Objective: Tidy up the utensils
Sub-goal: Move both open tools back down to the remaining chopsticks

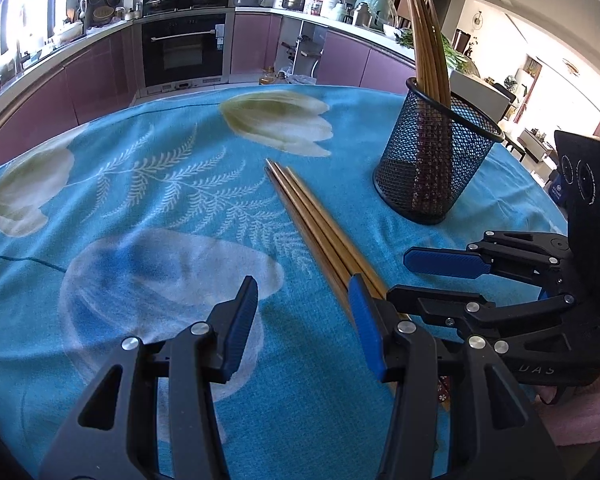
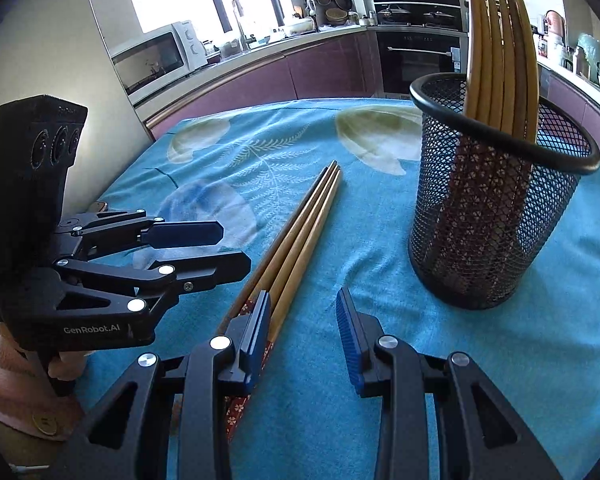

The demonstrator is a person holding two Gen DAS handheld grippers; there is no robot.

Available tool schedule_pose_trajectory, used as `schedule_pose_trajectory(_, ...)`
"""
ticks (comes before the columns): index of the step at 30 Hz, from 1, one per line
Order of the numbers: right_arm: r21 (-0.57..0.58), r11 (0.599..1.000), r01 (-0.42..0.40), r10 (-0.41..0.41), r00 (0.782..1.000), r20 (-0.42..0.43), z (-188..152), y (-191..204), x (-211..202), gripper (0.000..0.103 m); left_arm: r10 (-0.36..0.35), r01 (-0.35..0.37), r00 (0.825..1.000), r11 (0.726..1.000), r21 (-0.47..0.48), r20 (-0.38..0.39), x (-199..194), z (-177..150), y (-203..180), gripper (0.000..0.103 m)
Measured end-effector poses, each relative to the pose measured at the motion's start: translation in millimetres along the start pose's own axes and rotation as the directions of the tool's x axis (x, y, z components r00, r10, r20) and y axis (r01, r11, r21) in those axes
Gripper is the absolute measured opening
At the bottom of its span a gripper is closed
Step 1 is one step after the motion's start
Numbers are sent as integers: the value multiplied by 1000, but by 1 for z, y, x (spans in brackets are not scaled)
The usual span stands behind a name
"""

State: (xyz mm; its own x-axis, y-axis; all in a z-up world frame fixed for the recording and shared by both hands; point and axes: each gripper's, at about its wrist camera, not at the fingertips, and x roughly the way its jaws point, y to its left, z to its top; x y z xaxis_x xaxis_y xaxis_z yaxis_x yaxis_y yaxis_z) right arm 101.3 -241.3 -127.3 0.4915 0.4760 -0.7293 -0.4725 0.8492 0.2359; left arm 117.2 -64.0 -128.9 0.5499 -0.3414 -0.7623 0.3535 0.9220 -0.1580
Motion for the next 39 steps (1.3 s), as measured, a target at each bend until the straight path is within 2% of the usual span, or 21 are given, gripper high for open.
schedule_pose_trajectory(21, -9, 1000, 18, -18, 1000, -1, 1, 2, 4, 32, 1, -1, 1000, 1000, 3, -20, 9, 0, -3, 50)
schedule_pose_trajectory(30, -8, 1000, 21, -21, 1000, -2, 1, 1, 4, 32, 19, -19, 999, 1000, 3, -35, 13, 3, -3, 46)
schedule_pose_trajectory(32, -8, 1000, 27, -27, 1000, -2, 1, 1, 4, 32, 27, -28, 999, 1000, 0, -37, 13, 3, -2, 42)
schedule_pose_trajectory(39, -9, 999, 39, -39, 999, -7, 2, 0, 4, 32, 17, -18, 999, 1000, -14, -48, 13, 4, 1, 40)
